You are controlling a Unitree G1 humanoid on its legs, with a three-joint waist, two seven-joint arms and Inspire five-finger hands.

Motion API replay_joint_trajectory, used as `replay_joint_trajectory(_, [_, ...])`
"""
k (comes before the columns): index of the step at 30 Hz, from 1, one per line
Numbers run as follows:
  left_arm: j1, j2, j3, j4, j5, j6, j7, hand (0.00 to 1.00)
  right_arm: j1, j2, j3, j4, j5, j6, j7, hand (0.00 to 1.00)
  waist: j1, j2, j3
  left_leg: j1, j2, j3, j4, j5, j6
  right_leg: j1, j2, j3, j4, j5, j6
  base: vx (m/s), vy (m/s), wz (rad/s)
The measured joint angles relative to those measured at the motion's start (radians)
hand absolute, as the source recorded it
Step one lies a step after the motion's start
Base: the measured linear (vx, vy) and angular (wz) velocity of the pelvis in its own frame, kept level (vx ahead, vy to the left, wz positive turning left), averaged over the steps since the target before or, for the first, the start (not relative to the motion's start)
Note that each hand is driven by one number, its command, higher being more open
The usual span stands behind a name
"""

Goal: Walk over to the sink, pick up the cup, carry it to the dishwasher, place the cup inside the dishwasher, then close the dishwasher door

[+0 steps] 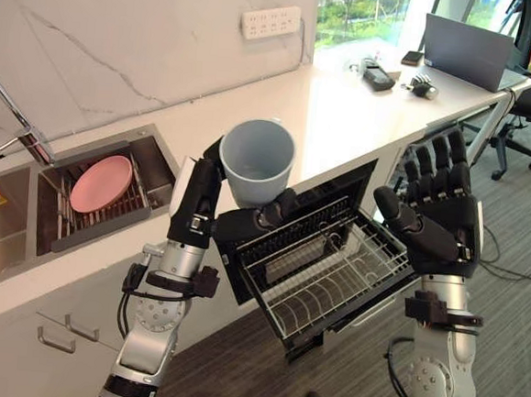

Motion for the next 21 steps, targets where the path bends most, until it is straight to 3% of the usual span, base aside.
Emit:
replay_joint_trajectory(5, [-0.025, 0.006, -0.043, 0.009, 0.049, 0.01, 0.014, 0.0, -0.009, 0.001, 0.073, -0.038, 0.034, 0.004, 0.121, 1.0, 0.021, -0.007, 0.005, -0.013, 0.012, 0.0, 0.006, -0.002, 0.003, -0.005, 0.008, -0.011, -0.001, 0.006, -0.01, -0.08, -0.01, 0.04])
replay_joint_trajectory(9, [-0.06, 0.009, -0.052, 0.017, 0.05, 0.034, 0.031, 0.0, -0.012, -0.001, 0.103, -0.061, 0.033, 0.011, 0.158, 1.0, 0.021, -0.017, 0.011, -0.037, 0.018, 0.0, 0.031, -0.003, 0.003, -0.016, 0.011, -0.017, -0.001, 0.011, -0.016, -0.04, -0.011, 0.02])
replay_joint_trajectory(14, [-0.086, 0.013, -0.082, 0.066, 0.049, 0.064, 0.043, 0.0, -0.022, -0.016, 0.11, -0.061, 0.011, 0.035, 0.154, 1.0, 0.021, -0.031, 0.015, -0.046, 0.025, 0.002, 0.044, -0.003, 0.002, -0.018, 0.017, -0.017, -0.001, 0.016, -0.021, 0.0, 0.007, 0.0])
replay_joint_trajectory(21, [-0.086, 0.025, -0.085, 0.095, 0.049, 0.09, 0.043, 0.0, -0.022, -0.052, 0.14, -0.061, -0.194, 0.04, 0.074, 1.0, 0.026, -0.057, 0.007, -0.058, 0.028, 0.003, 0.048, -0.002, 0.001, -0.03, 0.02, -0.014, 0.0, 0.03, -0.035, 0.01, 0.061, -0.01])
